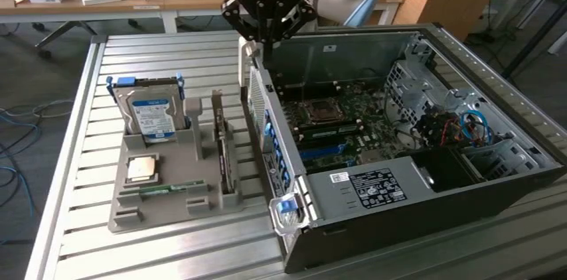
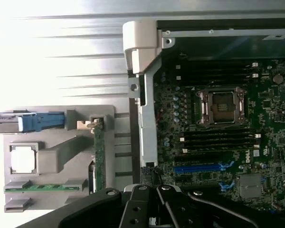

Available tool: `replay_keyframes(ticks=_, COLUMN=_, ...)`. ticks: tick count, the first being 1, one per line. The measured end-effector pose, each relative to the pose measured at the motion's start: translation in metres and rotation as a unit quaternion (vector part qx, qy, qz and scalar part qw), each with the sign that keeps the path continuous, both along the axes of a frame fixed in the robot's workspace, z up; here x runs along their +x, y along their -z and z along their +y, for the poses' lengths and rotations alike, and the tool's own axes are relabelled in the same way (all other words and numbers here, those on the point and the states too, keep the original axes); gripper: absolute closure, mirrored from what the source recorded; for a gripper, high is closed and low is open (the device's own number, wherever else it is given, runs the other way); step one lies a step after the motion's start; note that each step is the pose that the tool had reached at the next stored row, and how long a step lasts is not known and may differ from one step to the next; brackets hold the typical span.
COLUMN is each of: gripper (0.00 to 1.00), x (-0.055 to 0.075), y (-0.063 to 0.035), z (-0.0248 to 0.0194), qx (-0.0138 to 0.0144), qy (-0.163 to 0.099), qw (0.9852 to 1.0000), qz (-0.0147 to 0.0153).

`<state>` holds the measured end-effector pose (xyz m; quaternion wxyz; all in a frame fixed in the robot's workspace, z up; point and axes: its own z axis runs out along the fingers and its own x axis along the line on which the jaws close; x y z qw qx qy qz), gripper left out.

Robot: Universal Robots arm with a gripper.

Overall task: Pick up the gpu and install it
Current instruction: 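Reach for the gpu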

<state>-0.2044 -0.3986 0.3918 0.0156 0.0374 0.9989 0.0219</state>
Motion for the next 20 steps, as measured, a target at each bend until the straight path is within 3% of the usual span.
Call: replay_keyframes(ticks=20, gripper=0.89, x=-0.057, y=0.0031, z=0.001, qx=-0.0008, qy=0.001, qw=1.0, qz=0.0)
